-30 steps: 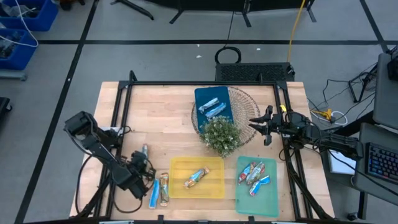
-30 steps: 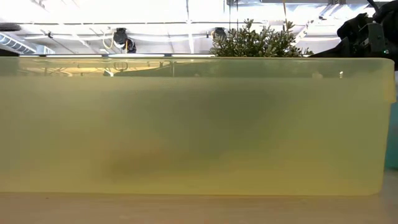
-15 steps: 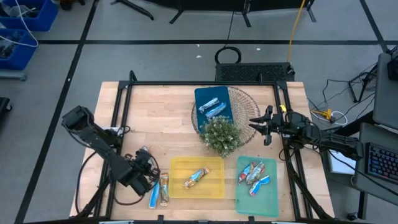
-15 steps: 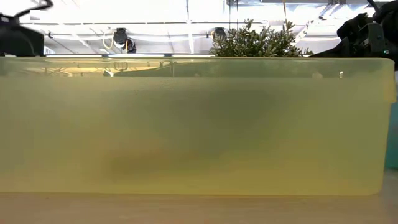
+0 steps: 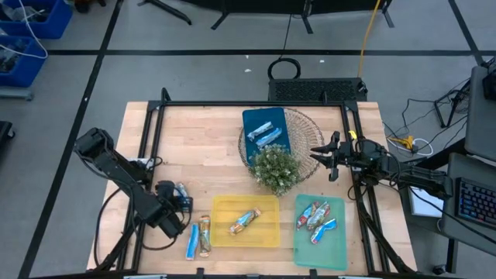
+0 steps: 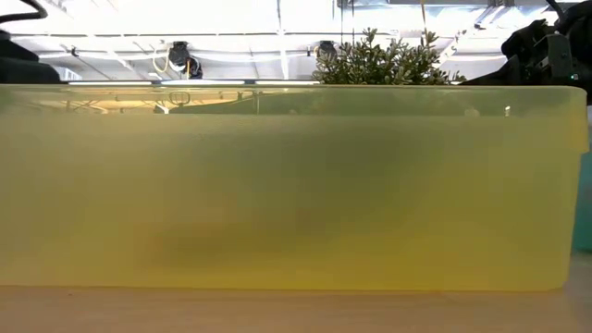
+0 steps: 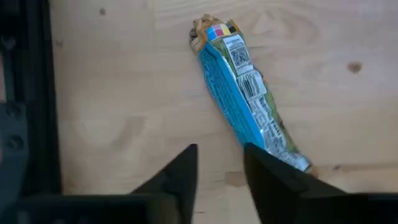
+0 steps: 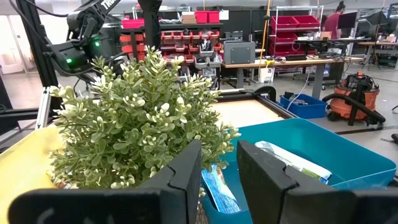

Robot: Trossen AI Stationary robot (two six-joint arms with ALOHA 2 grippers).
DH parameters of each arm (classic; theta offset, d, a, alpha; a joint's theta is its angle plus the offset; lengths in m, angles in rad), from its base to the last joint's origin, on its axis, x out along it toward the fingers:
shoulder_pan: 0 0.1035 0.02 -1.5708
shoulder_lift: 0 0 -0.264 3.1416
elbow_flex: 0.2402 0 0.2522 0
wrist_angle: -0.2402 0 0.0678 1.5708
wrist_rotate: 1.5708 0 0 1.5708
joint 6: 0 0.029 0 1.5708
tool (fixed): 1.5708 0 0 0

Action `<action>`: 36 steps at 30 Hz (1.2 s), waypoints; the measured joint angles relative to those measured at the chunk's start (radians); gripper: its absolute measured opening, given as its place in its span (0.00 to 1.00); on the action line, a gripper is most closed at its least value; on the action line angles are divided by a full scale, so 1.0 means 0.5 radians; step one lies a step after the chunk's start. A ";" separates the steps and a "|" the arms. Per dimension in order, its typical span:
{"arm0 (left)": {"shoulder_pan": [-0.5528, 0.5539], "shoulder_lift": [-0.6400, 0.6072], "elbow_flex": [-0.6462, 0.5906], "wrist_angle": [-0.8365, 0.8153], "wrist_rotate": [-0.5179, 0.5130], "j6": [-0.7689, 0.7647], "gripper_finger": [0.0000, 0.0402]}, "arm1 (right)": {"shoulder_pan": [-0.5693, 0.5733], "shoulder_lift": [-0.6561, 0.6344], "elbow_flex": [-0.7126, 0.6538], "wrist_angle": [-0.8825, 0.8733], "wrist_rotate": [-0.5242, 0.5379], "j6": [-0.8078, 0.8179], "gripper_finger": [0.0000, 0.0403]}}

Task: Pick and place Granola Bars by type
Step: Put the yellow granola bar into the yellow bin

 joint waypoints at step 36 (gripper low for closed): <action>0.339 -0.005 -0.335 0.652 0.105 0.220 0.40 | 0.000 0.000 0.000 0.000 0.000 0.000 0.23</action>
